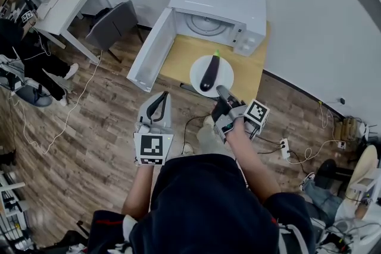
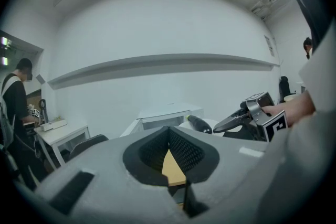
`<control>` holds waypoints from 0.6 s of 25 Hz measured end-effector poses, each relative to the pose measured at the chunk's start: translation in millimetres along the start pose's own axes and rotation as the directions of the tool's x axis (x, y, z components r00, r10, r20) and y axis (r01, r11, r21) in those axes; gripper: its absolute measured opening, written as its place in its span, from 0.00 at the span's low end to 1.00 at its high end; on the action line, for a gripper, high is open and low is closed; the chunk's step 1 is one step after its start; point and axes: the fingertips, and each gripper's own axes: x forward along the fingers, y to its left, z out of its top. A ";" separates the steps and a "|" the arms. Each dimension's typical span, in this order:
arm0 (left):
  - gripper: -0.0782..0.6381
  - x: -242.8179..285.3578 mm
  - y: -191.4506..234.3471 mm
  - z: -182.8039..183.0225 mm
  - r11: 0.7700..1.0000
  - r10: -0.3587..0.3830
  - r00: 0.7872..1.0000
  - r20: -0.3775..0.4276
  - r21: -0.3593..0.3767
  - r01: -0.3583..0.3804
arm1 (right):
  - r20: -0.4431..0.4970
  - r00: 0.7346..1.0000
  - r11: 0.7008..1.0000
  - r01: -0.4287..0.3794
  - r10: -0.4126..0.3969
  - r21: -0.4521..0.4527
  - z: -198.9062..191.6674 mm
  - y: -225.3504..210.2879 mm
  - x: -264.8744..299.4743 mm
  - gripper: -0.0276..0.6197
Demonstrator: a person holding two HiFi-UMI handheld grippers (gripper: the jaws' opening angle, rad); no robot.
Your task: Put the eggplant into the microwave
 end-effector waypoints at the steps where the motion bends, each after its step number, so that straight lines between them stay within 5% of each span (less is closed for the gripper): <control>1: 0.13 5.9 0.9 1.2 1.000 0.003 1.000 -0.001 0.003 -0.003 | -0.003 1.000 1.000 -0.002 0.002 0.002 4.0 0.5 4.2 0.08; 15: 0.13 111.0 0.4 15.3 0.999 0.031 0.999 -0.032 0.009 -0.031 | -0.075 0.996 0.999 0.040 -0.038 0.027 79.6 -10.9 70.2 0.08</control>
